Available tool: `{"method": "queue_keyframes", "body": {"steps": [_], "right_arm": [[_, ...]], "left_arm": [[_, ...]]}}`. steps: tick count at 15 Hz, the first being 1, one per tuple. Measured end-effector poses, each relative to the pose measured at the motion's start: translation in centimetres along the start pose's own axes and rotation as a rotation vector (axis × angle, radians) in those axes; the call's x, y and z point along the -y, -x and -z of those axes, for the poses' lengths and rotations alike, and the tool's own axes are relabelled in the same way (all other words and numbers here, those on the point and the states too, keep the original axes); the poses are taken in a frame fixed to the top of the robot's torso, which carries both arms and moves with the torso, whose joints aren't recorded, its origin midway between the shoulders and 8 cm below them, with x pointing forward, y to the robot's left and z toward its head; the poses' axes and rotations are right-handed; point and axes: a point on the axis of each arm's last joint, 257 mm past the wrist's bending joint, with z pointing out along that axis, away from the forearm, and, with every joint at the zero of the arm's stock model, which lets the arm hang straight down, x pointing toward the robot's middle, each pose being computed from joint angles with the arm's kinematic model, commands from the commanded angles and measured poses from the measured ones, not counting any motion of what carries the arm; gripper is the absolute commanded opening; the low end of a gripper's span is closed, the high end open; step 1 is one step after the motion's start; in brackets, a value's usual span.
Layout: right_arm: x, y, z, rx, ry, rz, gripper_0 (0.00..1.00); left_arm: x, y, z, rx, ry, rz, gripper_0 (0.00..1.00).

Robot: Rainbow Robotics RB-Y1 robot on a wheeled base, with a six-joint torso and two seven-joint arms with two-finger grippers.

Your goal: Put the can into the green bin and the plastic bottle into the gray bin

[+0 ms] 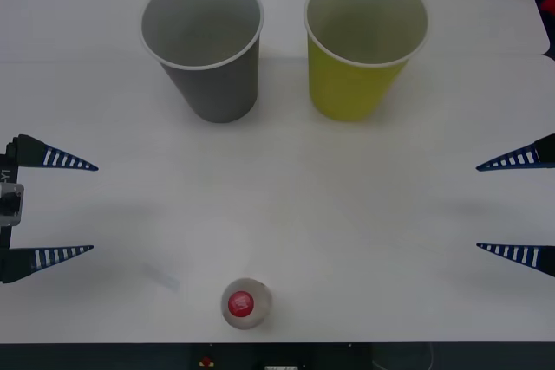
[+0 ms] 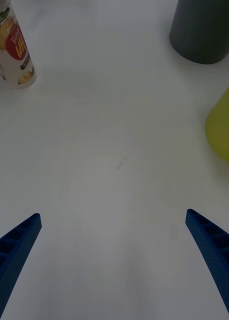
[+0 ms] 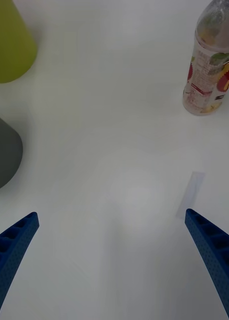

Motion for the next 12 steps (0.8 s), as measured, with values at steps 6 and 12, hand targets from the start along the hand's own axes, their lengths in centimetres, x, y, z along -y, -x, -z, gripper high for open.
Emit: {"method": "queue_keyframes", "body": {"steps": [6, 12], "right_arm": [[0.0, 0.0, 0.0, 0.000, 0.000, 0.000, 1.00], [0.0, 0.0, 0.0, 0.000, 0.000, 0.000, 1.00]], "left_arm": [[-1.4, 2.1, -0.1, 0.026, 0.032, -0.054, 1.00], [0.2, 0.8, -0.1, 0.010, -0.020, 0.014, 1.00]]}}
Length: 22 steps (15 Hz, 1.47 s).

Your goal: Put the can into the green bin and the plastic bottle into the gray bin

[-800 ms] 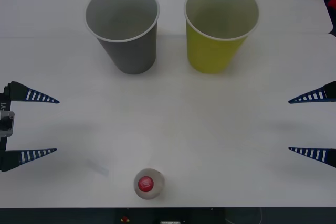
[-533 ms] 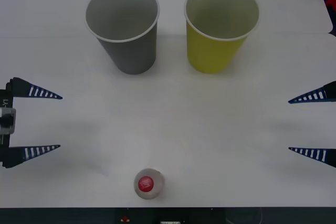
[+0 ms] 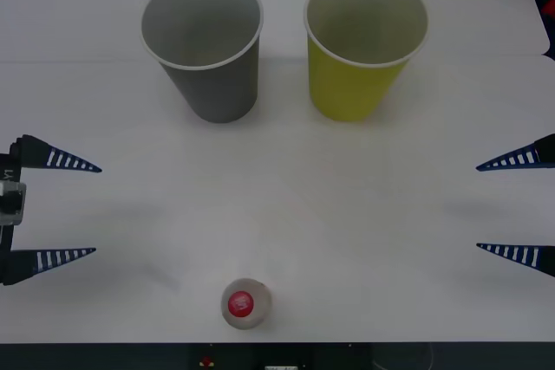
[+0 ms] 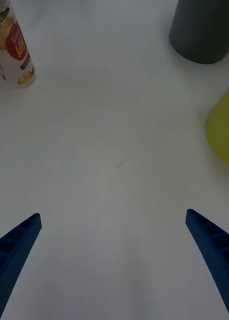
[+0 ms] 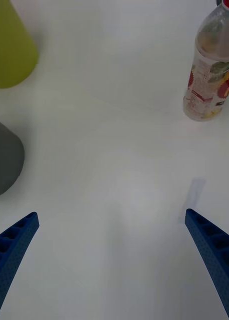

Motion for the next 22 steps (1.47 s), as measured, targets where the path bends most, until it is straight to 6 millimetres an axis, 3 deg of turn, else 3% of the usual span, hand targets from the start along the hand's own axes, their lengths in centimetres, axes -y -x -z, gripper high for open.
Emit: {"method": "queue_keyframes", "body": {"steps": [8, 13, 19, 22], "right_arm": [[0.0, 0.0, 0.0, 0.000, 0.000, 0.000, 1.00], [0.0, 0.0, 0.0, 0.000, 0.000, 0.000, 1.00], [0.0, 0.0, 0.0, 0.000, 0.000, 0.000, 1.00], [0.0, 0.0, 0.0, 0.000, 0.000, 0.000, 1.00]], "left_arm": [[4.8, 1.5, -1.8, 0.131, -0.115, 0.168, 1.00], [7.2, 1.2, -3.6, 0.215, -0.189, 0.287, 1.00], [8.4, 1.2, -4.5, 0.335, -0.259, 0.337, 1.00], [8.8, 0.8, -5.9, 0.398, -0.246, 0.329, 1.00]]}}
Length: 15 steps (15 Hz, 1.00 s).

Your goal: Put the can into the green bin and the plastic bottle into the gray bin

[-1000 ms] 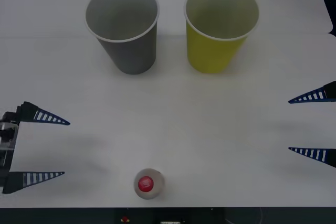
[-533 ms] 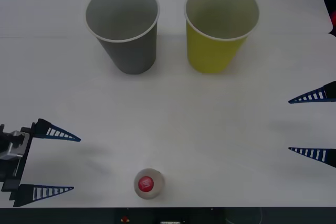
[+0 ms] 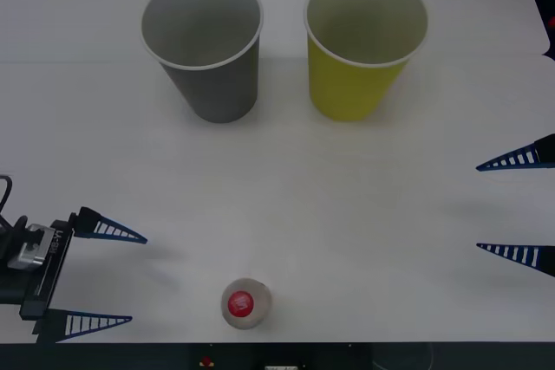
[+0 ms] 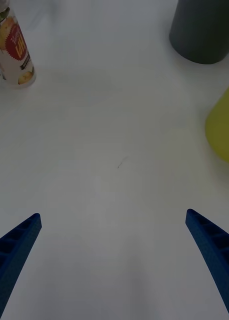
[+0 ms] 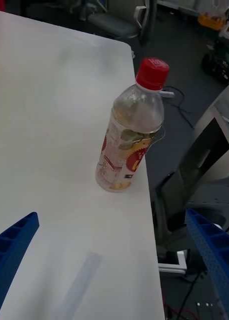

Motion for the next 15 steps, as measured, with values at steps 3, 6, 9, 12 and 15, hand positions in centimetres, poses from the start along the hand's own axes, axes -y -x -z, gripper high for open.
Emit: {"method": "queue_keyframes", "body": {"steps": [3, 6, 9, 12, 15], "right_arm": [[0.0, 0.0, 0.0, 0.000, 0.000, 0.000, 1.00], [0.0, 0.0, 0.0, 0.000, 0.000, 0.000, 1.00], [0.0, 0.0, 0.0, 0.000, 0.000, 0.000, 1.00], [0.0, 0.0, 0.0, 0.000, 0.000, 0.000, 1.00], [0.0, 0.0, 0.0, 0.000, 0.000, 0.000, 1.00]], "left_arm": [[0.4, -0.9, -1.7, 0.069, -0.016, -0.021, 1.00], [0.9, -1.1, -3.8, 0.130, -0.039, -0.033, 1.00], [1.4, -0.4, -5.9, 0.175, -0.061, -0.038, 1.00], [1.8, 0.4, -7.7, 0.206, -0.086, -0.058, 1.00], [1.5, 0.5, -9.8, 0.205, -0.085, -0.071, 1.00]]}}
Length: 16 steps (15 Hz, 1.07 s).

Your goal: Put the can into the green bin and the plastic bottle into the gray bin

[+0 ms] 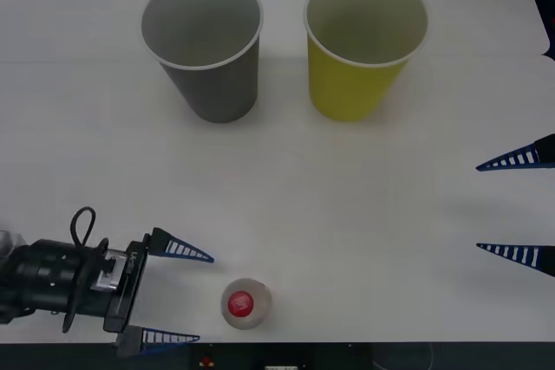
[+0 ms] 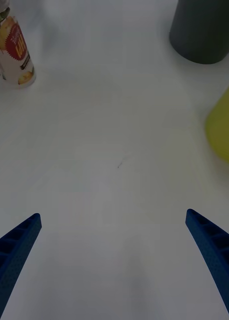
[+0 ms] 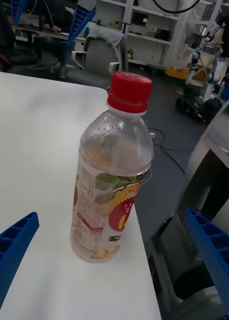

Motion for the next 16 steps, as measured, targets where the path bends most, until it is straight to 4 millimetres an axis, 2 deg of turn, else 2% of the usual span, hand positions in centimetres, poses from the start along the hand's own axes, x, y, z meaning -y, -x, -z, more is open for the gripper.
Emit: {"method": "queue_keyframes", "body": {"steps": [6, 16], "right_arm": [[0.0, 0.0, 0.0, 0.000, 0.000, 0.000, 1.00], [0.0, 0.0, 0.0, 0.000, 0.000, 0.000, 1.00]], "left_arm": [[-1.4, -0.9, -3.7, -0.026, 0.016, -0.038, 1.00], [-1.2, -0.9, -8.1, -0.021, -0.017, -0.045, 1.00]]}}
